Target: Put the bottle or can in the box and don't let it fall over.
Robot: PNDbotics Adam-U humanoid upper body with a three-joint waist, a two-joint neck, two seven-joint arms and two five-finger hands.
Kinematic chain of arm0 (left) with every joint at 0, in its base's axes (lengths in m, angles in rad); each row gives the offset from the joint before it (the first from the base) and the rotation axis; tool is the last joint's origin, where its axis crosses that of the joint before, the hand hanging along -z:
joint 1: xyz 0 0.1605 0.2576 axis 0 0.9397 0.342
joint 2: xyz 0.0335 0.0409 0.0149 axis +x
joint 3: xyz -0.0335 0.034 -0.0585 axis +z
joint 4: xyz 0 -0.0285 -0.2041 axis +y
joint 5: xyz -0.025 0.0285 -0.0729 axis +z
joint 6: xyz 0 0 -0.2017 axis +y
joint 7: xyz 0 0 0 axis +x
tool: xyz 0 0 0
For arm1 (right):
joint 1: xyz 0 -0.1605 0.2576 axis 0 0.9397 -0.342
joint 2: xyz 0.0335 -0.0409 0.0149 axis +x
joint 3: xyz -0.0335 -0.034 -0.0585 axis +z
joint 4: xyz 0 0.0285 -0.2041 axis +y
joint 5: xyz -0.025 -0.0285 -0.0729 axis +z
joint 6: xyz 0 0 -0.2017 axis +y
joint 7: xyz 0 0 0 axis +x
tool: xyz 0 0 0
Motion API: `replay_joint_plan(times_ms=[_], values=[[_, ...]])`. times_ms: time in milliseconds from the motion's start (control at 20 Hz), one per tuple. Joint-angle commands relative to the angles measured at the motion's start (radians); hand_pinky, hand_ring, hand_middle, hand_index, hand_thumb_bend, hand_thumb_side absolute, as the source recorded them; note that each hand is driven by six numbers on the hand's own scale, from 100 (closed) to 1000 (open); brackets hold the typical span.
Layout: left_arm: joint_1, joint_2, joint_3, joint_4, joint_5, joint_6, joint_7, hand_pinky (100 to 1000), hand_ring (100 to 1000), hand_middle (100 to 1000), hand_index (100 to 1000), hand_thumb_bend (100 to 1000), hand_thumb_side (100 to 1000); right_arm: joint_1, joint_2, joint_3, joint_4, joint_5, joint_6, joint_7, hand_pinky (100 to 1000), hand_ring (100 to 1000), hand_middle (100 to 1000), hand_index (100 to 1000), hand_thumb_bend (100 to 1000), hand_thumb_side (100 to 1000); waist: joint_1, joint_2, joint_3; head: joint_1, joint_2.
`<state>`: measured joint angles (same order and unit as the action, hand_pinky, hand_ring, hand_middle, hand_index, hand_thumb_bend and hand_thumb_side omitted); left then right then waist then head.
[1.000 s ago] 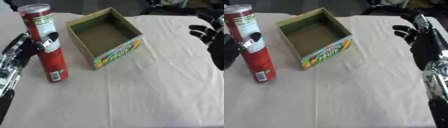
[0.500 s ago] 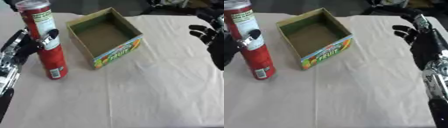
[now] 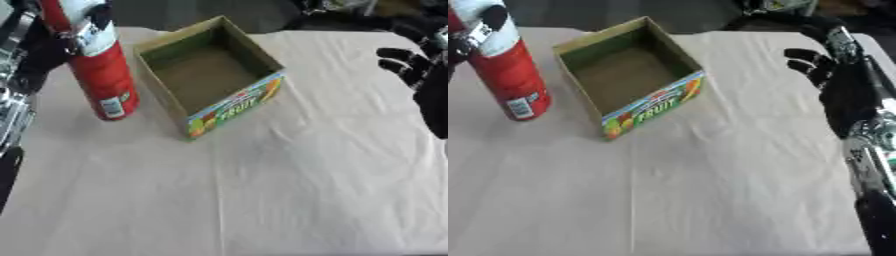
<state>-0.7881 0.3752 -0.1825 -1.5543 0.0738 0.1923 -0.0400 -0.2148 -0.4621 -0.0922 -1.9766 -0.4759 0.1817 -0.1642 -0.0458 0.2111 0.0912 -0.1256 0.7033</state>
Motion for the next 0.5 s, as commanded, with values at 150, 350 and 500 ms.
replay_joint_plan(times_ms=[150, 350, 500], values=[[-0.082, -0.031, -0.009, 0.004, -0.018, -0.010, 0.033, 534, 622, 301, 136, 100, 544, -0.019, -0.032, -0.016, -0.023, -0.010, -0.013, -0.004, 849, 760, 894, 941, 100, 695, 0.001, -0.024, -0.009, -0.001, 0.009], [-0.129, -0.090, -0.011, 0.058, -0.045, -0.026, 0.040, 534, 624, 301, 136, 100, 538, -0.031, -0.029, -0.024, -0.023, -0.015, -0.030, -0.011, 849, 759, 892, 939, 100, 686, -0.005, -0.022, -0.025, 0.010, 0.005], [-0.163, -0.128, -0.007, 0.102, -0.055, -0.043, 0.036, 534, 623, 301, 137, 100, 537, -0.036, -0.022, -0.034, -0.023, -0.021, -0.038, -0.021, 849, 760, 892, 939, 100, 682, -0.009, -0.018, -0.038, 0.020, 0.000]])
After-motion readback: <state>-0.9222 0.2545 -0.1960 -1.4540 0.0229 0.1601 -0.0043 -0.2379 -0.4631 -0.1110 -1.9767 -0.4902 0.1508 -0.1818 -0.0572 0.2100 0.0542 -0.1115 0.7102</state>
